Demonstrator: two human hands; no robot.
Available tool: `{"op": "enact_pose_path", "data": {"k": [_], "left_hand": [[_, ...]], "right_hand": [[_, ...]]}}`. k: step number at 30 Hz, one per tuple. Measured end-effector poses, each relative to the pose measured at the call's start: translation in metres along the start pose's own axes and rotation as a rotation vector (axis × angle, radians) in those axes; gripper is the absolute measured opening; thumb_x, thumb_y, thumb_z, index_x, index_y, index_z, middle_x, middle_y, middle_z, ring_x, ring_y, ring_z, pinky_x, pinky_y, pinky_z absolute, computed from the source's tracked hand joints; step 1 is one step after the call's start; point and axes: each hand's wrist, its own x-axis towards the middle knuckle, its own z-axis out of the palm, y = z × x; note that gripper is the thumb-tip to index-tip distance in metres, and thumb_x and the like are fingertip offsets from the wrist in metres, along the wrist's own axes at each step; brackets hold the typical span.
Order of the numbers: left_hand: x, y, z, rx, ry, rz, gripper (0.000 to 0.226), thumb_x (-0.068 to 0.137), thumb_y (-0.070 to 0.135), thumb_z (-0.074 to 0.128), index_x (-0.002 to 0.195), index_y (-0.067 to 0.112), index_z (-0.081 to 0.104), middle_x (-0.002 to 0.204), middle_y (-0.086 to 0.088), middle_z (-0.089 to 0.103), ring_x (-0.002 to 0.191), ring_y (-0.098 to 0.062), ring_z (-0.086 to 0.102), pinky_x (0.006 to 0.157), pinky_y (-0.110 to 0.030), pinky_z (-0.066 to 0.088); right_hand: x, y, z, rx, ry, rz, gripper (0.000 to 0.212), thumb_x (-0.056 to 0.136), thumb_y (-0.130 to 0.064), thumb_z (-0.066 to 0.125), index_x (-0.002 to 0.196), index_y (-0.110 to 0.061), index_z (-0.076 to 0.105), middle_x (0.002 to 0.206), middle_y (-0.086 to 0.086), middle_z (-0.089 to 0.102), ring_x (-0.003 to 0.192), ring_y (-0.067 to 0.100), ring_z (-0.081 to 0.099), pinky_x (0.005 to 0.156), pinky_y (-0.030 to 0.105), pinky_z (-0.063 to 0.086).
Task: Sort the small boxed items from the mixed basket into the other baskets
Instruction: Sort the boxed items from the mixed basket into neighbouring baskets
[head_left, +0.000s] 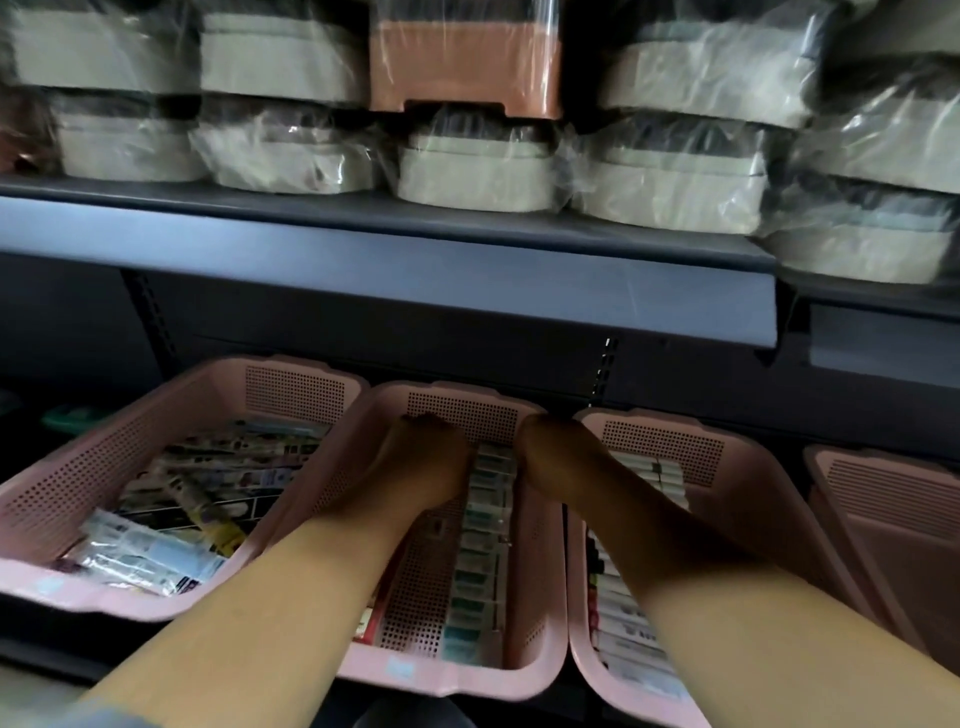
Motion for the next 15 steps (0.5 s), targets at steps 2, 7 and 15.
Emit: {"op": "enact_pose_path", "data": {"k": [2, 7, 15], "left_hand": [[-0.003, -0.002, -0.002, -0.041, -0.030, 0.009, 0.028, 0.103, 0.048, 0.054, 0.110, 0.027, 0.071, 0.112, 0.008, 0.070, 0.086, -0.006, 0.058, 0.082, -0.025, 0.045], [-0.015, 0.008, -0.017, 0.083, -0.119, 0.031, 0.035, 0.111, 0.039, 0.040, 0.131, 0.031, 0.067, 0.142, 0.000, 0.059, 0.134, -0.028, 0.047, 0.117, -0.043, 0.030], [-0.019, 0.013, -0.018, 0.083, -0.181, 0.000, 0.037, 0.111, 0.038, 0.041, 0.142, 0.032, 0.059, 0.150, -0.004, 0.048, 0.140, -0.033, 0.034, 0.119, -0.046, 0.026]], "right_hand": [[0.006, -0.001, 0.000, -0.028, -0.065, -0.020, 0.023, 0.090, -0.007, 0.061, 0.111, -0.001, 0.068, 0.110, 0.015, 0.067, 0.100, 0.030, 0.067, 0.088, 0.037, 0.054], [0.015, 0.002, 0.003, -0.027, -0.171, -0.034, 0.020, 0.094, -0.004, 0.058, 0.107, 0.006, 0.067, 0.088, 0.011, 0.054, 0.098, 0.031, 0.063, 0.087, 0.034, 0.049], [0.016, 0.001, 0.005, -0.043, -0.168, -0.080, 0.017, 0.091, -0.004, 0.061, 0.102, 0.006, 0.069, 0.080, 0.011, 0.052, 0.090, 0.028, 0.060, 0.086, 0.035, 0.050]]}}
